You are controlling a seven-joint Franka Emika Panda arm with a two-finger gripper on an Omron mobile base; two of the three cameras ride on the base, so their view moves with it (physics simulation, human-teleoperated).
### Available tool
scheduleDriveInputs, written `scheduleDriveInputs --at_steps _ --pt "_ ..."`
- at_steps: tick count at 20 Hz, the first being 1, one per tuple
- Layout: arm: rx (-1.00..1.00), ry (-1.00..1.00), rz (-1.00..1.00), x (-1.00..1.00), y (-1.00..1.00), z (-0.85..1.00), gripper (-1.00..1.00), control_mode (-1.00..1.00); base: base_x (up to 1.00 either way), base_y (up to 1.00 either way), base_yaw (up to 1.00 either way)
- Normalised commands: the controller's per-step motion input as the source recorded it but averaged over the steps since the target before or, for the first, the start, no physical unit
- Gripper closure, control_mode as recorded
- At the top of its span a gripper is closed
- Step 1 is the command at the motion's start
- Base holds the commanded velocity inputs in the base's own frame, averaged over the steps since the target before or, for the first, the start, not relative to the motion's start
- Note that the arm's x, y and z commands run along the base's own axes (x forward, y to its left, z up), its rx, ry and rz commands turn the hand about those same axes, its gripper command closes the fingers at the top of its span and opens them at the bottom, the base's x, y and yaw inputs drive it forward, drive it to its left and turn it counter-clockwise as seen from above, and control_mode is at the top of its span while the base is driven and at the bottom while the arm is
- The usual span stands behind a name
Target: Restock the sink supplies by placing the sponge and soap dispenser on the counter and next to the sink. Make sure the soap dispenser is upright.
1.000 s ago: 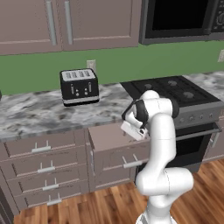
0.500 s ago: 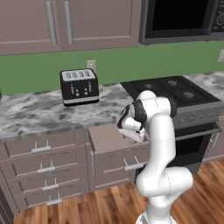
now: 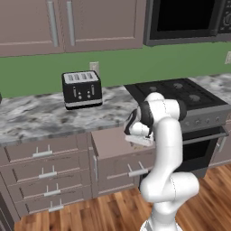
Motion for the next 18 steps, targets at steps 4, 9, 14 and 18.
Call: scheduleDriveInputs --at_steps 4,9,14,18 --pt "0.0 0.0 0.21 -0.49 -0.07 -0.29 -1.0 -1.0 0.0 0.0 0.0" --pt "-0.02 0.0 0.13 -0.42 0.0 -0.71 -1.0 -1.0 0.0 0.0 0.0" --pt "-0.05 -0.01 0.09 -0.44 0.0 -0.94 -1.0 -1.0 0.0 0.0 0.0" --pt "-0.04 -0.08 0.06 -0.82 0.0 -1.0 -1.0 -1.0 0.0 0.0 0.0"
